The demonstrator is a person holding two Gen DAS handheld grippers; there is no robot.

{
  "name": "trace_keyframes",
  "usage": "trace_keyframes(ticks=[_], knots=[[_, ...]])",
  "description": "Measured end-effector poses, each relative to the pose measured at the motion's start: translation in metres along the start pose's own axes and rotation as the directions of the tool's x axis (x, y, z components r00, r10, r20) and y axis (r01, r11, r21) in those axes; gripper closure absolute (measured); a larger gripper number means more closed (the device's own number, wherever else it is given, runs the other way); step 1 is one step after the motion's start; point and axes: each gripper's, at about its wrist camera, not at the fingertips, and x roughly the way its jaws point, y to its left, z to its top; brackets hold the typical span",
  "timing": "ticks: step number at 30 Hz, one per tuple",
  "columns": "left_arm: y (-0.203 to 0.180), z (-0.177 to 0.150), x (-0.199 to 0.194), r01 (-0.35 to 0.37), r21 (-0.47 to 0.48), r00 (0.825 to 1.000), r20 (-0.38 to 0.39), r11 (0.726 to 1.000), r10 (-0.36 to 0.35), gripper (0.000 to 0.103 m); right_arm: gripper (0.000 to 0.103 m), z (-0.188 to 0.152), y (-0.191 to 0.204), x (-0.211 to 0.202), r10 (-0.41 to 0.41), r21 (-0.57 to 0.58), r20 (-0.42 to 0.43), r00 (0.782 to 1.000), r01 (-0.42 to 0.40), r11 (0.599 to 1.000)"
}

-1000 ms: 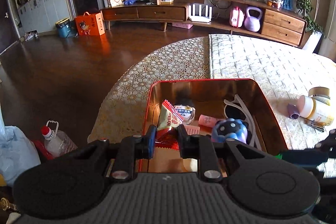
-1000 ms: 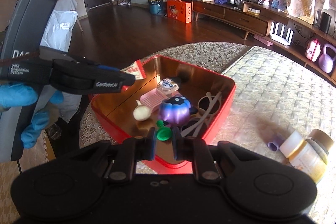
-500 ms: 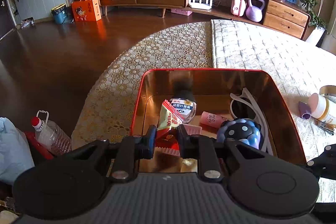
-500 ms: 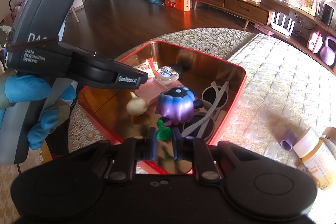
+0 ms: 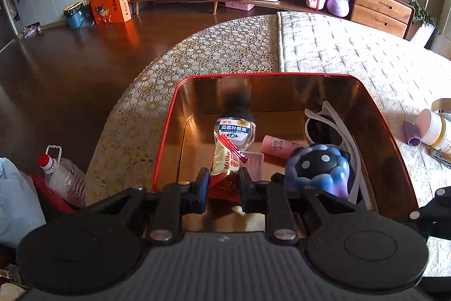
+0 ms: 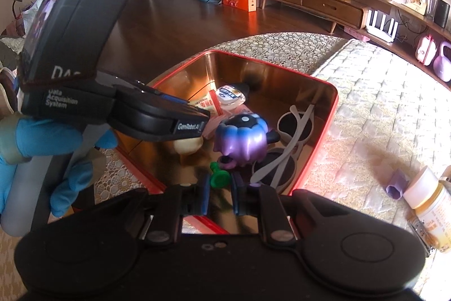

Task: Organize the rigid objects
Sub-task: 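Open both grippers to drop the packet and green item into the tin, then withdraw both grippers from the red tin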

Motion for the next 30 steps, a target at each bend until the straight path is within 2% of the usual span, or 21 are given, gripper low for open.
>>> trace_keyframes(ticks=[7, 20, 21, 24, 25, 30], knots=[[0.001, -0.001, -0.003, 0.0, -0.017, 1.0, -0.014, 1.0, -0.001, 0.082, 0.085, -0.001, -0.001, -0.004, -0.011, -0.001, 0.01, 1.0, 0.011, 1.0], [0.0, -0.008, -0.029, 0.036, -0.056, 0.999, 0.018, 0.998, -0.035, 0.072, 0.065, -0.005, -0.001, -0.029, 0.022, 0.008, 0.073, 0.997, -0.023, 1.0], [0.0, -0.008, -0.031, 0.04, -0.06, 0.999, 0.021, 0.997, -0.039, 0.069, 0.064, -0.006, -0.001, -0.032, 0.024, 0.006, 0.077, 0.997, -0.025, 1.0], [-0.001, -0.01, -0.04, 0.045, -0.068, 0.998, 0.05, 0.997, -0.041, 0.04, 0.06, -0.007, -0.001, -0.039, 0.028, 0.003, 0.09, 0.996, -0.028, 1.0], [-0.002, -0.011, -0.043, 0.045, -0.068, 0.997, 0.064, 0.997, -0.041, 0.037, 0.059, -0.008, -0.001, -0.042, 0.028, 0.002, 0.095, 0.995, -0.029, 1.0], [-0.003, -0.014, -0.056, 0.063, -0.075, 0.996, 0.075, 0.995, -0.058, 0.037, 0.052, -0.011, -0.004, -0.053, 0.031, 0.011, 0.113, 0.993, -0.033, 0.999]])
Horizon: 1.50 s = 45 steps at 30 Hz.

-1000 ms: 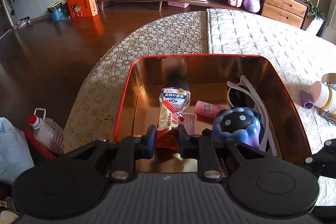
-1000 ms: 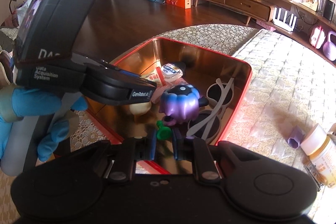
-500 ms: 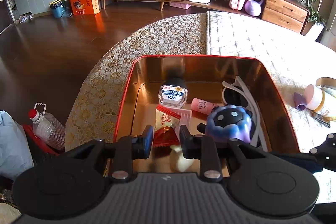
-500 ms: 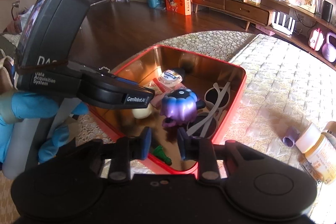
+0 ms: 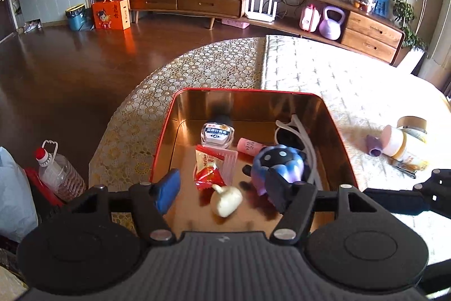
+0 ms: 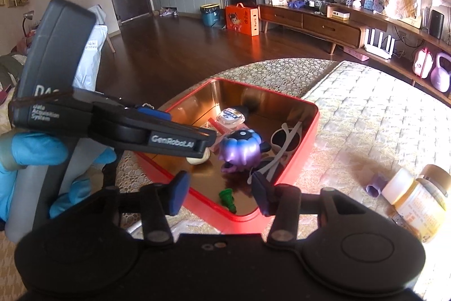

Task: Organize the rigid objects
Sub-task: 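Withdraw both grippers from the red tin, then move both grippers toward the yellow-labelled bottle with the gold lid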

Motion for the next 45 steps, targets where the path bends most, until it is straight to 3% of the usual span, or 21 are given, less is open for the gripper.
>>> trace_keyframes(ticks=[4, 11, 18, 22, 35, 45], knots=[[-0.001, -0.002, -0.011, 0.008, -0.013, 1.0, 0.016, 1.0, -0.008, 0.031, 0.038, -0.002, -0.003, -0.011, -0.002, 0.011, 0.024, 1.0, 0.002, 1.0], [-0.009, -0.008, -0.027, 0.029, -0.009, 0.999, 0.042, 1.0, -0.028, 0.03, 0.017, -0.007, -0.015, -0.03, -0.003, 0.037, 0.045, 0.999, 0.002, 0.999], [-0.027, -0.012, -0.043, 0.043, 0.012, 0.995, 0.089, 0.999, -0.044, 0.029, 0.003, -0.015, -0.033, -0.044, -0.06, 0.07, 0.051, 0.997, 0.056, 0.996], [-0.042, -0.013, -0.049, 0.048, 0.026, 0.992, 0.119, 0.998, -0.051, 0.021, 0.0, -0.021, -0.046, -0.054, -0.091, 0.084, 0.061, 0.994, 0.086, 0.993], [-0.111, -0.016, -0.04, 0.104, 0.063, 0.984, 0.14, 0.993, -0.112, 0.02, 0.0, -0.042, -0.11, -0.083, -0.193, 0.155, 0.051, 0.98, 0.183, 0.971], [-0.162, -0.019, -0.016, 0.156, 0.102, 0.982, 0.093, 0.983, -0.165, 0.02, 0.0, -0.057, -0.161, -0.09, -0.245, 0.196, 0.015, 0.969, 0.237, 0.951]])
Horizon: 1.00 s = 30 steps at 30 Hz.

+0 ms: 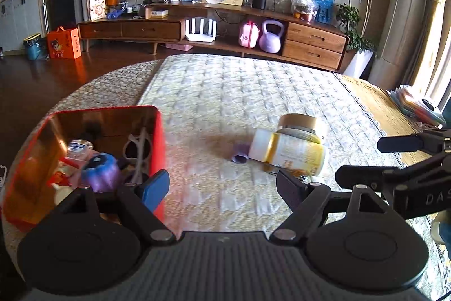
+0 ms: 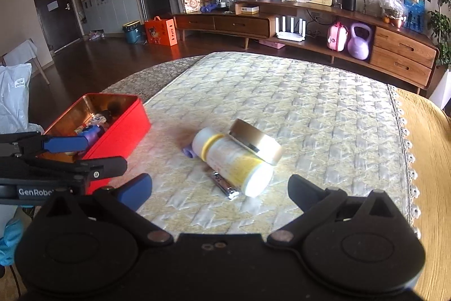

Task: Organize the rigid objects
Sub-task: 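Move both grippers toward the yellow-labelled bottle with the gold lid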

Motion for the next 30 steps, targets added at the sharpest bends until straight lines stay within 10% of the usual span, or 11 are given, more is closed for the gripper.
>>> trace_keyframes(ticks=[30], knots=[[-0.073, 0.011, 0.055, 0.086, 0.208, 0.996, -0.019, 0.974, -0.084, 0.02, 0.013, 0.029, -0.049, 0.036, -0.017, -0.052, -0.055, 0.998, 0.014, 0.999]])
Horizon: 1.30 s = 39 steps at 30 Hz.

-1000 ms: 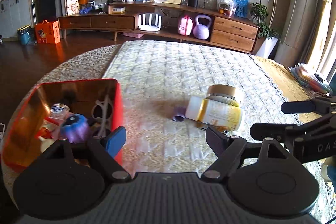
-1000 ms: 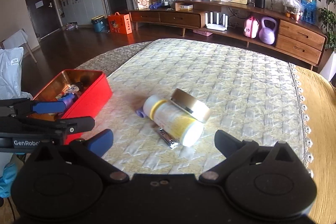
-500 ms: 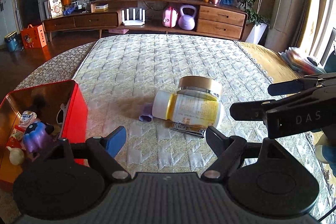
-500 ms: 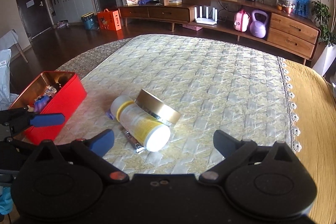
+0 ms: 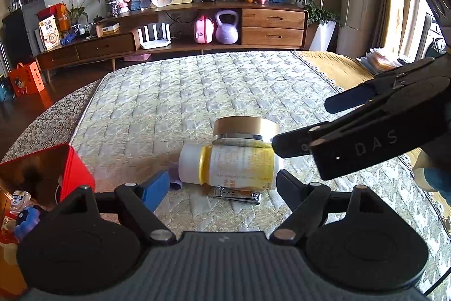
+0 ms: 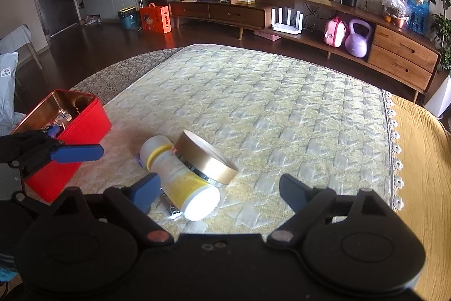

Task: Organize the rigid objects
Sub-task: 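Move both grippers toward the yellow-labelled bottle with the gold lid, then lift the round gold-lidded tin with the right gripper while the left grasps the white DHA bottle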

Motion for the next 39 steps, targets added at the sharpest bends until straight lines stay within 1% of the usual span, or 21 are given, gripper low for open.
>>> trace_keyframes(ticks=[5, 8, 10, 12, 19, 20, 22, 24, 28, 33, 35, 39], knots=[[-0.005, 0.0, 0.009, 0.017, -0.03, 1.0, -0.016, 0.999, -0.017, 0.02, 0.021, 0.01, 0.005, 0.015, 0.013, -0.014, -0.008, 1.0, -0.013, 1.0], [-0.003, -0.001, 0.016, 0.006, -0.072, 0.999, -0.04, 0.997, -0.009, 0.02, 0.027, 0.015, 0.008, 0.024, 0.023, -0.026, -0.015, 1.0, -0.023, 0.999], [0.0, -0.001, 0.021, 0.01, -0.108, 0.998, -0.058, 0.994, -0.016, 0.02, 0.03, 0.019, 0.011, 0.031, 0.029, -0.034, -0.022, 0.999, -0.03, 0.999], [0.002, -0.002, 0.023, 0.004, -0.122, 0.998, -0.066, 0.992, -0.012, 0.02, 0.036, 0.02, 0.013, 0.036, 0.036, -0.038, -0.031, 0.999, -0.037, 0.999], [0.008, -0.002, 0.029, 0.007, -0.167, 0.996, -0.089, 0.986, -0.022, 0.02, 0.05, 0.022, 0.019, 0.052, 0.046, -0.046, -0.054, 0.997, -0.048, 0.998], [0.009, -0.002, 0.029, 0.007, -0.172, 0.996, -0.09, 0.985, -0.022, 0.02, 0.054, 0.022, 0.02, 0.053, 0.043, -0.047, -0.054, 0.998, -0.046, 0.998], [0.008, -0.001, 0.028, 0.01, -0.182, 0.996, -0.09, 0.983, -0.027, 0.02, 0.058, 0.023, 0.019, 0.054, 0.054, -0.045, -0.052, 0.997, -0.057, 0.997], [0.008, 0.001, 0.029, 0.015, -0.199, 0.995, -0.094, 0.98, -0.035, 0.02, 0.066, 0.024, 0.019, 0.053, 0.062, -0.047, -0.047, 0.997, -0.064, 0.997], [0.012, 0.002, 0.033, 0.017, -0.236, 0.993, -0.109, 0.972, -0.043, 0.02, 0.07, 0.026, 0.016, 0.051, 0.062, -0.04, -0.036, 0.997, -0.064, 0.997], [0.017, 0.008, 0.037, 0.005, -0.289, 0.992, -0.122, 0.957, -0.042, 0.02, 0.08, 0.028, 0.0, 0.043, 0.05, 0.021, -0.006, 0.999, -0.05, 0.999], [0.019, 0.011, 0.04, -0.003, -0.309, 0.991, -0.128, 0.951, -0.039, 0.02, 0.082, 0.028, -0.008, 0.041, 0.042, 0.047, 0.0, 0.999, -0.042, 0.998], [0.022, 0.019, 0.051, -0.016, -0.343, 0.989, -0.144, 0.939, -0.036, 0.02, 0.082, 0.025, -0.023, 0.038, 0.033, 0.079, 0.003, 0.999, -0.033, 0.996]])
